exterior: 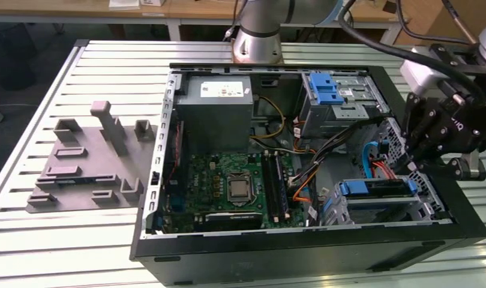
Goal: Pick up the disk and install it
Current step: 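Insert the second disk wire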
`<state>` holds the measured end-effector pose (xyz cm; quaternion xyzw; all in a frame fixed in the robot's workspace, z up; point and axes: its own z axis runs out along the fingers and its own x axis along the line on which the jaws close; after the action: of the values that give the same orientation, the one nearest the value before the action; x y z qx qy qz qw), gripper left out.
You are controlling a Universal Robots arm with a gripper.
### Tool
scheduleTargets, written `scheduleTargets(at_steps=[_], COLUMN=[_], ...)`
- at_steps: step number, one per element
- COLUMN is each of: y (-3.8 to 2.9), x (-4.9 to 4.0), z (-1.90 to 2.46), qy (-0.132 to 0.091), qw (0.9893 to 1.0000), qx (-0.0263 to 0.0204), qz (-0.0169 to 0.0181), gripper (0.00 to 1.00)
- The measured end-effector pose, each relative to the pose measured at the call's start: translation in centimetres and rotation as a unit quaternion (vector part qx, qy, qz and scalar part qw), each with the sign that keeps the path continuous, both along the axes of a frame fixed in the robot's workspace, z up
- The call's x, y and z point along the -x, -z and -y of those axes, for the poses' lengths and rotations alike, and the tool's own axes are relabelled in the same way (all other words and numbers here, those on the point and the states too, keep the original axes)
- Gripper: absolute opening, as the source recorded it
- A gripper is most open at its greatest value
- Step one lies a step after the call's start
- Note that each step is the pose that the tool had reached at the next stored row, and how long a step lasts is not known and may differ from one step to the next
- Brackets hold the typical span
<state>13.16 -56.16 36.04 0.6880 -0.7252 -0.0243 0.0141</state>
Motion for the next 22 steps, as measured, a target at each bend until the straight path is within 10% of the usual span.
scheduleTargets(at_steps=[8, 22], y=[-0.92, -3.49], x=[2.1, 2.44], z=[-0.11, -2.11], qy=[0.0, 0.0], qw=[1.0, 1.0], qx=[-0.0002, -0.0004], qz=[0.0096, 0.0099], gripper=[0.11, 0.11])
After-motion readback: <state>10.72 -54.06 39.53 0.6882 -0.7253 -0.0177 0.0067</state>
